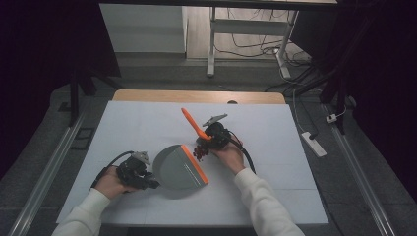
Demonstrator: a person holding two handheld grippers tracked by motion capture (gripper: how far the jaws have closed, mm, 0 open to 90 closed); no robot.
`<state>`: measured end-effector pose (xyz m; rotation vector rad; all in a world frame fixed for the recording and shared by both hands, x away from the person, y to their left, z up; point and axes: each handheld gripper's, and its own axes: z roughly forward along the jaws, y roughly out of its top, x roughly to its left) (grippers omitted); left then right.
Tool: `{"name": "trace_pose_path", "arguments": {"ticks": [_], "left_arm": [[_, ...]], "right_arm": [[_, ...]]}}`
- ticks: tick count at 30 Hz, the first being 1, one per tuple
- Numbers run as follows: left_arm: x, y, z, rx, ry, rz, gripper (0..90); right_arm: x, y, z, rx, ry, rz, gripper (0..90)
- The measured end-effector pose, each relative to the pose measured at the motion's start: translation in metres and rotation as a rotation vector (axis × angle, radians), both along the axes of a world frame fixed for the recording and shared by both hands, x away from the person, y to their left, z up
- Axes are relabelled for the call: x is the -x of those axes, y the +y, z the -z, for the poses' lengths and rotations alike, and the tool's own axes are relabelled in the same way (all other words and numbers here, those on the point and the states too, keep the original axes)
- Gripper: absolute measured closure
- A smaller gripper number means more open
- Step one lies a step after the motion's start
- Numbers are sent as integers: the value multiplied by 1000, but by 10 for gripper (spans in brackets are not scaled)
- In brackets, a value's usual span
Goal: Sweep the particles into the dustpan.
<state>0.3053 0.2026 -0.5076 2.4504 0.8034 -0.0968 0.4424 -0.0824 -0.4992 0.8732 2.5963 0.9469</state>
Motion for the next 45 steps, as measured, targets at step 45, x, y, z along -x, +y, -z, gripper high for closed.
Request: {"name": "trace_pose_path", "arguments": {"ticks": [45], "left_arm": [[3, -1, 2, -3, -12, -7, 614]], "right_arm": [[29, -17, -5, -73, -23, 66, 706]]}}
